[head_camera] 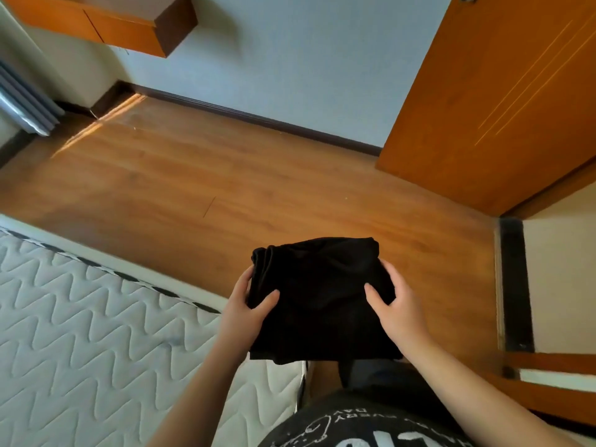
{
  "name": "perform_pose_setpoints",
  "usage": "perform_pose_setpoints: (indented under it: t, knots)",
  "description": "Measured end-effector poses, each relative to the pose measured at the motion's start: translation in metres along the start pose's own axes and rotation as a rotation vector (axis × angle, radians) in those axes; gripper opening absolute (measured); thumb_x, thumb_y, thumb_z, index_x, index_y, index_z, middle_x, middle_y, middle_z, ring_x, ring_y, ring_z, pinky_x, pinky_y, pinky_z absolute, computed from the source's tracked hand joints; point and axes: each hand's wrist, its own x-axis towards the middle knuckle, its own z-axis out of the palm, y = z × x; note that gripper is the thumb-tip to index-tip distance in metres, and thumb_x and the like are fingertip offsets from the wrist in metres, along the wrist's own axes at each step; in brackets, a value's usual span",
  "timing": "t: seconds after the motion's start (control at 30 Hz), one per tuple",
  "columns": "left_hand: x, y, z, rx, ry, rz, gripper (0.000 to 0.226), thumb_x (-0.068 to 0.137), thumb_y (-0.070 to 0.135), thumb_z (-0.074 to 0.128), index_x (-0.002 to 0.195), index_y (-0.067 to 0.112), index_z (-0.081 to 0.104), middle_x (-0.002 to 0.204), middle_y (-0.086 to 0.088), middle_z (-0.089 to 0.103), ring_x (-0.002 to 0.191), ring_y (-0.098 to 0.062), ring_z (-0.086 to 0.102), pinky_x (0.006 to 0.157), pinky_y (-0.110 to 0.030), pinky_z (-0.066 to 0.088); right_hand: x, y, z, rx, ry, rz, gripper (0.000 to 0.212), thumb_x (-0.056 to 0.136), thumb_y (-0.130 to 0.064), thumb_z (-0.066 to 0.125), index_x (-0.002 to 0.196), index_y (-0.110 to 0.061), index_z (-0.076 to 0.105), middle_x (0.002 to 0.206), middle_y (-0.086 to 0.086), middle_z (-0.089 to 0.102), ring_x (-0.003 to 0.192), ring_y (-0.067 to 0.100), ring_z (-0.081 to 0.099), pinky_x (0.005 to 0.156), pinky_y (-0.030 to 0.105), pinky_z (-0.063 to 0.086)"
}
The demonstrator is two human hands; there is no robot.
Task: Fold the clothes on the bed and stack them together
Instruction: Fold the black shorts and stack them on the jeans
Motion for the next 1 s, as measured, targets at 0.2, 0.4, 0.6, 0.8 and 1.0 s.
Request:
perform_pose_setpoints:
  t: [0.2,0.4,0.6,0.8,1.0]
  knots:
    - [0.057,0.037,0.019,0.032,0.157,0.015,0.057,0.080,0.046,0.076,0.123,0.065,0.044,0.109,0.022,0.069,0.095,-0.002,0.069,0.078,-0.027,0.058,0.109,-0.018,-0.007,0.006,-0.143,-0.071,0.054,0.092,-0.037,0.064,0.121,-0.072,0.036,0.115,-0.053,0.047,0.107,-0.024,0.049,0.080,0.000,0.043]
    - [0.112,0.092,0.054,-0.048,0.343,-0.040,0.064,0.074,0.052,0.076,0.129,0.060,0.044,0.111,0.019,0.069,0.098,-0.003,0.068,0.087,-0.039,0.058,0.236,-0.043,-0.024,-0.010,-0.306,-0.141,0.054,0.093,-0.035,0.063,0.142,-0.040,0.042,0.123,-0.042,0.045,0.106,-0.031,0.042,0.079,-0.006,0.035]
    - [0.164,0.141,0.073,-0.083,0.476,-0.033,0.062,0.069,0.059,0.075,0.125,0.061,0.048,0.112,0.022,0.068,0.101,-0.002,0.067,0.084,-0.032,0.058,0.337,-0.075,-0.030,-0.055,-0.431,-0.215,0.050,0.092,-0.044,0.060,0.132,-0.059,0.035,0.125,-0.040,0.047,0.108,-0.020,0.049,0.089,0.008,0.042]
    - [0.187,0.165,0.062,-0.081,0.651,-0.010,0.062,0.070,0.056,0.076,0.124,0.061,0.045,0.109,0.024,0.067,0.100,0.000,0.067,0.078,-0.025,0.056,0.390,-0.108,0.001,-0.074,-0.500,-0.293,0.052,0.092,-0.044,0.059,0.138,-0.047,0.037,0.135,-0.023,0.048,0.118,-0.004,0.047,0.093,0.009,0.039]
    - [0.190,0.166,0.023,-0.153,0.819,-0.024,0.053,0.080,0.040,0.078,0.115,0.066,0.047,0.104,0.031,0.065,0.093,0.006,0.067,0.064,-0.017,0.056,0.411,-0.154,0.054,-0.079,-0.613,-0.382,0.053,0.092,-0.041,0.061,0.142,-0.040,0.041,0.138,-0.021,0.051,0.120,-0.003,0.049,0.090,0.003,0.035]
